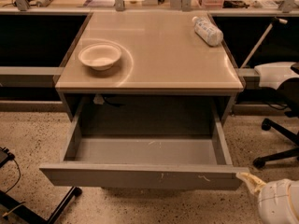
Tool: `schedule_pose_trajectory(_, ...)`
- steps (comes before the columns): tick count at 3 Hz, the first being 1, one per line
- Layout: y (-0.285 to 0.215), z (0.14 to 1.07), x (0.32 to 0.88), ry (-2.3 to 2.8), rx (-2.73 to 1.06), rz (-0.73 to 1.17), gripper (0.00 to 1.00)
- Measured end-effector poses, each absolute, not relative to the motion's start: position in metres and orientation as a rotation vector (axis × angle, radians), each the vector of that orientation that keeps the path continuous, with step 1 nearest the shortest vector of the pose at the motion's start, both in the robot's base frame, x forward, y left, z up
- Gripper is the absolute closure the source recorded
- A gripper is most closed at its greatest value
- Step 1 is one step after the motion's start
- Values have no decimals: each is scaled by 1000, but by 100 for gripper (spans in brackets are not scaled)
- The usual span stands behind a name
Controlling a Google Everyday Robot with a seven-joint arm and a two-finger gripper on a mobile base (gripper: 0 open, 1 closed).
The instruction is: Close top drawer
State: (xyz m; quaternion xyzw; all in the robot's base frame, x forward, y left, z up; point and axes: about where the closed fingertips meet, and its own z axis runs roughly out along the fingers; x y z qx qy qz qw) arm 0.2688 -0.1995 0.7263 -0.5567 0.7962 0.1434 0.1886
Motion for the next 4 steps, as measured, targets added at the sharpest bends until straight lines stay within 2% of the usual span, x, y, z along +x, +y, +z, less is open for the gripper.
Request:
schedule_pose_trajectory(1,-164,665,257,2172,-1552,586,0)
schedule_pose_trajectory(2,-134,600,271,2143,-1566,734,0)
schedule_pose_trajectory(3,-119,564,324,2147,-1551,743,0)
schedule_pose_trajectory(4,-118,563,325,2146,-1548,740,0)
